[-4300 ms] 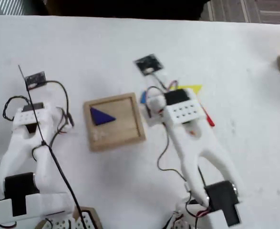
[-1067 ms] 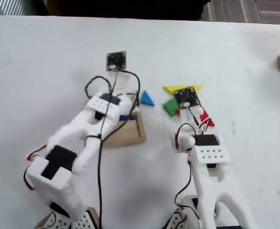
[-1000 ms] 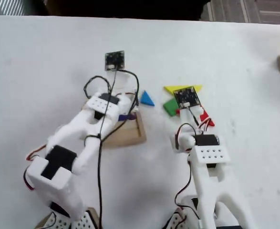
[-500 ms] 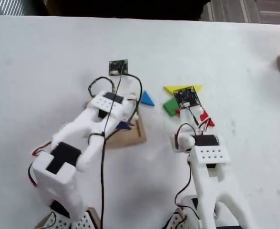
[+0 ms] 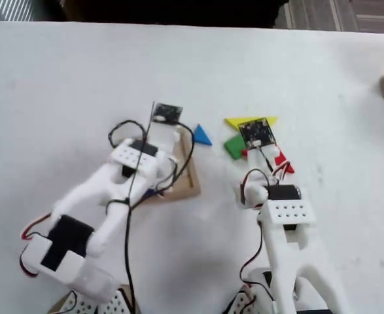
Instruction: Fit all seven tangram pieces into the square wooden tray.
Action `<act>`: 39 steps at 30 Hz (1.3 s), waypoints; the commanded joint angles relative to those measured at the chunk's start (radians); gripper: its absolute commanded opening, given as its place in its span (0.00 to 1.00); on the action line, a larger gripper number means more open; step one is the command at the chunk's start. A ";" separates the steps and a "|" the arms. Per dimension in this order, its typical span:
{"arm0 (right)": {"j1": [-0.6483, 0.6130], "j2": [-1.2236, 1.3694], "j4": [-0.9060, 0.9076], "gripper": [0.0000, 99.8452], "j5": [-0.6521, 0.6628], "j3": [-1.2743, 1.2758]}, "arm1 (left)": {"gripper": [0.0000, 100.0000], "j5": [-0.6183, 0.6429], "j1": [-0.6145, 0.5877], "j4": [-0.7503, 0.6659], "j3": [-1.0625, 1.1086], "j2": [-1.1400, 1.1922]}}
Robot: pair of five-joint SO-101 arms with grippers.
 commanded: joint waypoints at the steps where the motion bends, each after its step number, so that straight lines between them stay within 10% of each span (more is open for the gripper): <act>1: -0.002 -0.031 -0.019 0.06 0.011 -0.005 | 0.02 -0.015 -0.065 0.008 0.011 -0.082; 9: -0.002 -0.031 -0.019 0.06 0.011 -0.005 | 0.02 -0.167 -0.108 0.051 0.060 -0.194; 23: -0.022 -0.031 -0.019 0.06 0.025 0.005 | 0.02 0.026 -0.097 -0.255 0.226 -0.295; 39: -0.018 -0.031 -0.019 0.06 0.038 0.005 | 0.02 -0.164 -0.108 -0.031 0.319 -0.306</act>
